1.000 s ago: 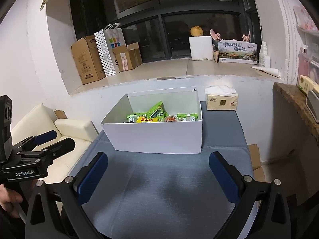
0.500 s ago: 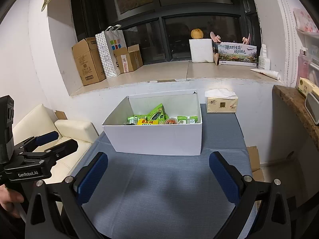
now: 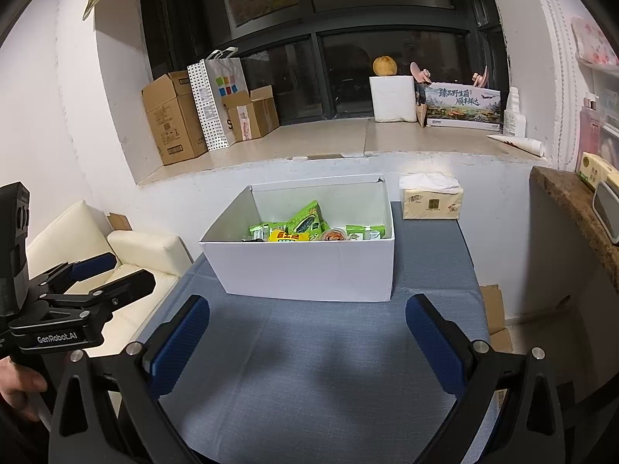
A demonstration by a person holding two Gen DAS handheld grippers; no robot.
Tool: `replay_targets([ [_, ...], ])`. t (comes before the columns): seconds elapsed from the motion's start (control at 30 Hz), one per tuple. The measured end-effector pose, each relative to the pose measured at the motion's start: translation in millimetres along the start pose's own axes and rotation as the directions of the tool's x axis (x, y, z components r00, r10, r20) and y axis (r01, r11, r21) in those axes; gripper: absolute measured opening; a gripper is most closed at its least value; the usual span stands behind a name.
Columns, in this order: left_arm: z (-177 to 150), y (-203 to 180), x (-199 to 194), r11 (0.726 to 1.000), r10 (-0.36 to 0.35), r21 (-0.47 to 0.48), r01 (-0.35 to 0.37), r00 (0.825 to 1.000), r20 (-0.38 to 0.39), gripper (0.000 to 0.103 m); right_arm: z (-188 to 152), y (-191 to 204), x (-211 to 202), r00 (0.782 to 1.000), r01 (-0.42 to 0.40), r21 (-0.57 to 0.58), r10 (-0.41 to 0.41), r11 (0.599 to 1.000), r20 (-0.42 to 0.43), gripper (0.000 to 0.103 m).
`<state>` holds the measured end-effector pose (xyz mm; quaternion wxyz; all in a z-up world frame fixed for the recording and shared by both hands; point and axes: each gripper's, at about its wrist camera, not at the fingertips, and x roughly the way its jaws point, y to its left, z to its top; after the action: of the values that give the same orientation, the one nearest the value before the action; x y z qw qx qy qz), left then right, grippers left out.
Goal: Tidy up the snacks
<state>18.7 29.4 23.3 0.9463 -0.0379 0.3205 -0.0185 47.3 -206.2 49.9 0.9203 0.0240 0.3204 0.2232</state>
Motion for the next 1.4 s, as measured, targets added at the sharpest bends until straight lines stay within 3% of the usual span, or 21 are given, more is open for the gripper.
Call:
replay_targets([
  [1.4, 0.1, -1.1, -1.6, 1.000, -0.003, 0.013, 0.003, 1.000, 0.000, 0.103, -0.3, 0.1, -0.6, 1.000, -0.004, 0.003, 0.004, 1.000, -0.001, 0.103],
])
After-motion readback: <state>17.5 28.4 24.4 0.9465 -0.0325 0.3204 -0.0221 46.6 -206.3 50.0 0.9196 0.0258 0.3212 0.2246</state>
